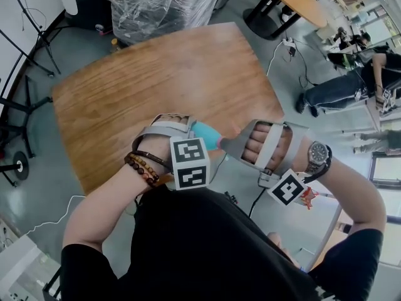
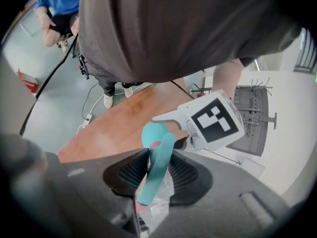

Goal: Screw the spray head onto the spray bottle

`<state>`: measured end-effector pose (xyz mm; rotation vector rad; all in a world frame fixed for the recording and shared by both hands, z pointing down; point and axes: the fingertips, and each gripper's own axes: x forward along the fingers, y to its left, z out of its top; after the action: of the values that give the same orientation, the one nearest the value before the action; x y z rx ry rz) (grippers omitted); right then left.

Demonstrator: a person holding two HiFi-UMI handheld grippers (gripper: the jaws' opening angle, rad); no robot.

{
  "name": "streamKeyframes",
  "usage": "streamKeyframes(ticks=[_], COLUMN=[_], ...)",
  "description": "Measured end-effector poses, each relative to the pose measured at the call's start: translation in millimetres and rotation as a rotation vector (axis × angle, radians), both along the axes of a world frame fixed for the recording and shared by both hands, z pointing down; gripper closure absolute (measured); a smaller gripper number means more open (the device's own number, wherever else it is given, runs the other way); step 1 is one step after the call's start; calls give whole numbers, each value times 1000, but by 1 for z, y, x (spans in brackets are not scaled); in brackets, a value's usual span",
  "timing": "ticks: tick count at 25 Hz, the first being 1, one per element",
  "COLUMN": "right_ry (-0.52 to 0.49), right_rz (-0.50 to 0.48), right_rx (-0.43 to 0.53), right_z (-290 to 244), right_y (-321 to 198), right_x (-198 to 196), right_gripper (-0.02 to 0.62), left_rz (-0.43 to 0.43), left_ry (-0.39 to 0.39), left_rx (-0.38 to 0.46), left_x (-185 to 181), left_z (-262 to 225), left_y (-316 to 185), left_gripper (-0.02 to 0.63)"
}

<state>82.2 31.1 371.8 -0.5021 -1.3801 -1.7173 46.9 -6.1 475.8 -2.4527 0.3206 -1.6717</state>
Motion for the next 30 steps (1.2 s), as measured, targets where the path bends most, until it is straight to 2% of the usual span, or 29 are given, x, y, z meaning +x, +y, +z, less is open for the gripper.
streamKeyframes(ticks=[6,10,15,19,22,30], right_ry=[54,66,88,92,82,-18], right_rz=[-167,-243,-316,-347,-296,48], right_rx=[99,136,124,119,92,-136], right_z=[1,2,5,3,2,-4], right_y=[4,7,15,15,13,-1], right_x=[6,9,15,15,13,2], right_gripper=[482,482,482,482,482,482], left_rz=[36,56,110,140,121,28], left_ry=[-2,0,-9,-11,-8,36], left_rx=[-58,-94,-134,-134,-109,-8], left_x=[3,4,7,7,7,5], left_z=[-2,-2,0,-1,-3,-6], left_y=[8,14,24,24,21,0], left_gripper=[216,218,218,218,221,227])
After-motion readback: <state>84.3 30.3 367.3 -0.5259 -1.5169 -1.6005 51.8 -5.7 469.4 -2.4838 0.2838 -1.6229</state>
